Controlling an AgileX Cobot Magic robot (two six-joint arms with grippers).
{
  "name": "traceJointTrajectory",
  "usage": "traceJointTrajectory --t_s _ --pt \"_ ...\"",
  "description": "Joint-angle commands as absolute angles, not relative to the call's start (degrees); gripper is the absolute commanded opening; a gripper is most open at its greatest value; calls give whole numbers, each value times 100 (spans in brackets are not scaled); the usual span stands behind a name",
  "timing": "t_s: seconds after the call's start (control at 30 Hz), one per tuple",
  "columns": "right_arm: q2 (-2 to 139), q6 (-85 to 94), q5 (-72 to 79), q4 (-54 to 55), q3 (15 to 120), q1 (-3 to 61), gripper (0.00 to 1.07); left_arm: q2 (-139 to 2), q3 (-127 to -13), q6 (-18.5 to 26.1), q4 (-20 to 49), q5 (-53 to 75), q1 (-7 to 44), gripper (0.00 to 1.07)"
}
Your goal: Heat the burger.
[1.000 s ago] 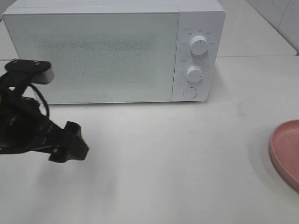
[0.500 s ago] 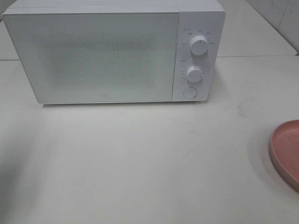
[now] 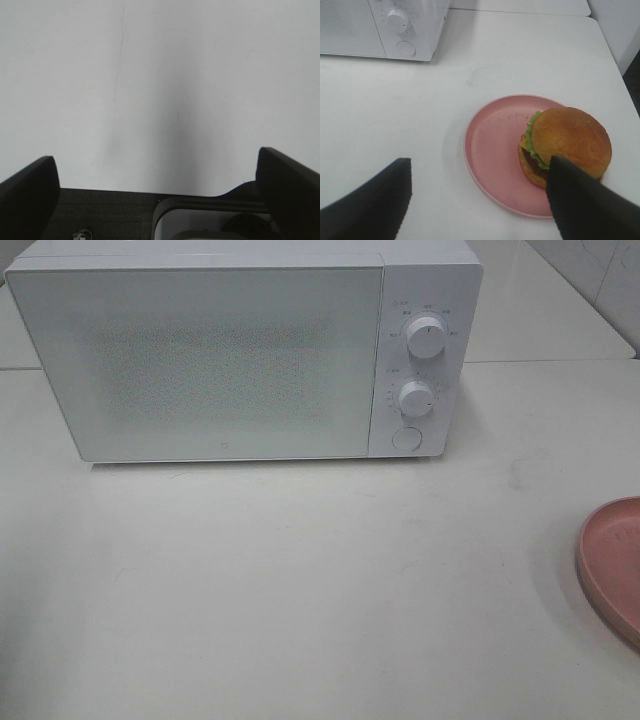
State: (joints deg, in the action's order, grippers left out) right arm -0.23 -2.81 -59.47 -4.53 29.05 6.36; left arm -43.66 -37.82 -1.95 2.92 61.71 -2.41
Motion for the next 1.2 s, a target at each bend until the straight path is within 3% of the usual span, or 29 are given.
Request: traceJointTrajectory --t_s 0.03,0.73,1.2 --pt "-189 -281 -5936 -493 2888 607 76 -3701 -3323 -241 286 6056 -258 100" --pt "-189 -281 -5936 -493 2888 607 76 229 -2893 -241 -201 5942 -258 100" --pt "-138 -281 -5936 -493 2888 607 76 195 -2893 -241 -183 5947 -258 100"
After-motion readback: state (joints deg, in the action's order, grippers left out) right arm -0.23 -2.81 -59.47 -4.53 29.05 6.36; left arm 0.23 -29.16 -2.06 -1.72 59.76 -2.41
